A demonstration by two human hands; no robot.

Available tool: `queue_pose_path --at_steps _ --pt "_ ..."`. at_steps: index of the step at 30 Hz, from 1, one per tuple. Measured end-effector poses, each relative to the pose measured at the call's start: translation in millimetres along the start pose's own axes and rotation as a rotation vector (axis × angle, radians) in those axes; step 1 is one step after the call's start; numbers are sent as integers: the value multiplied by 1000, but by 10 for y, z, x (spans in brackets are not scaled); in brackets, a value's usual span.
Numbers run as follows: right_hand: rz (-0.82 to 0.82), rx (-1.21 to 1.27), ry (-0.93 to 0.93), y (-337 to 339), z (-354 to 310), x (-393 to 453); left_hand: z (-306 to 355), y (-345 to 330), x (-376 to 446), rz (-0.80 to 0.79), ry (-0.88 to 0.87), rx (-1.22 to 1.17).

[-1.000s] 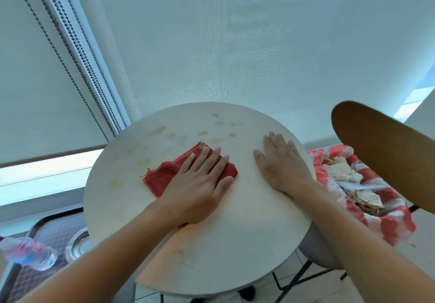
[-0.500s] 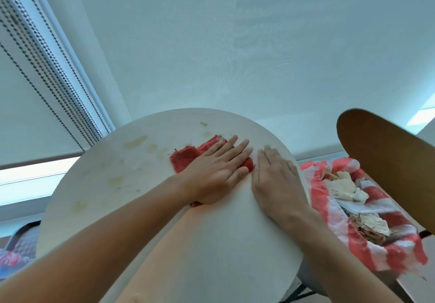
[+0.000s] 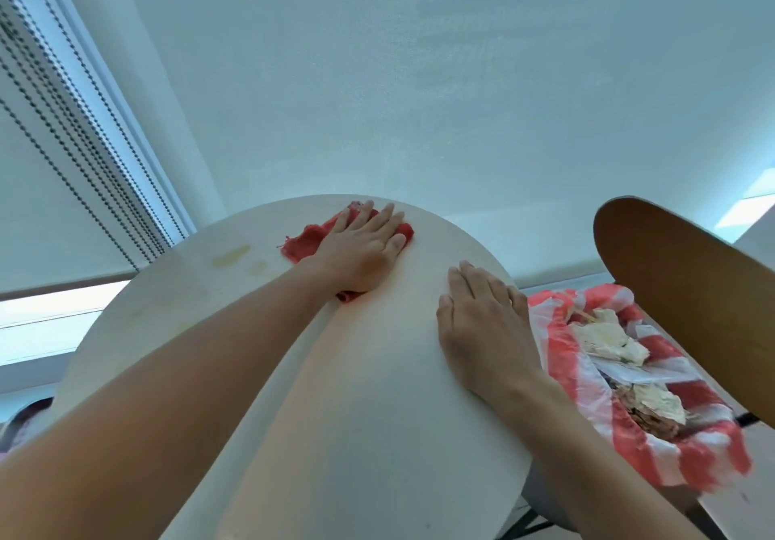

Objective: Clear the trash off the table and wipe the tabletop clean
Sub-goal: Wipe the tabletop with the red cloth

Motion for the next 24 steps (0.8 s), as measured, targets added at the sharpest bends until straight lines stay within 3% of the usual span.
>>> queue_pose_path --at_steps 6,14,24 --pt "-47 19 48 52 -117 124 -126 28 -333 40 151 -35" --pt "-193 123 211 -182 -426 395 -66 91 -1053 65 164 -37" --pt "-172 146 205 -227 -257 737 289 155 -1408 24 -113 30"
Point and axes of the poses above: each hand's wrist, its own x-axis towards the middle knuckle, its own y-axis out of the back of the hand, z = x × y, the point moved 6 cm from there along x, towards the middle knuckle, and after that the axes turned 10 degrees about z, right-handed, at the moved point
